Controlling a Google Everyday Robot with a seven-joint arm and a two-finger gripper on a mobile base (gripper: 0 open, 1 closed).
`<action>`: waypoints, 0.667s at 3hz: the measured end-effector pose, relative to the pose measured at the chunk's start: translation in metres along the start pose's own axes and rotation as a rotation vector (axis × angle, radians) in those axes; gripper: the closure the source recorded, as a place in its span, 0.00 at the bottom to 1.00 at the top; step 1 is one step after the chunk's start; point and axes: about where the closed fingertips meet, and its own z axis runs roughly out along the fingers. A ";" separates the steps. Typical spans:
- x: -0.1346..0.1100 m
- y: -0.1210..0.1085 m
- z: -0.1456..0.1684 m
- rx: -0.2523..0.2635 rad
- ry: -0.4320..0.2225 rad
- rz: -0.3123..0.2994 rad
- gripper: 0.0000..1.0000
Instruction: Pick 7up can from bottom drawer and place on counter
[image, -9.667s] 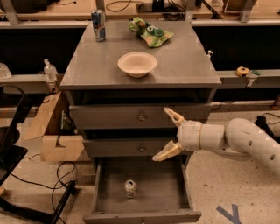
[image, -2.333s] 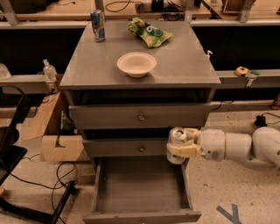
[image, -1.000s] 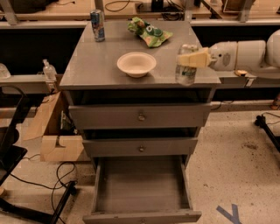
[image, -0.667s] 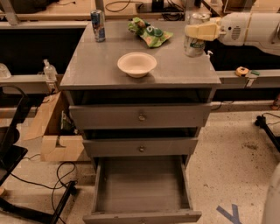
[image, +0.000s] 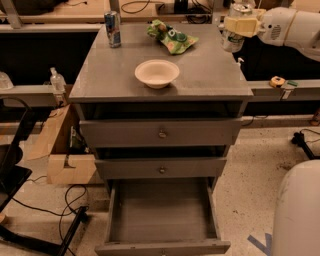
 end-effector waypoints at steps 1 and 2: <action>0.048 -0.021 0.010 0.013 0.010 0.057 1.00; 0.113 -0.034 0.026 0.022 0.083 0.119 1.00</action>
Offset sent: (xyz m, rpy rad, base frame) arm 0.0682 -0.0222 -0.1644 0.0018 0.2266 -0.0464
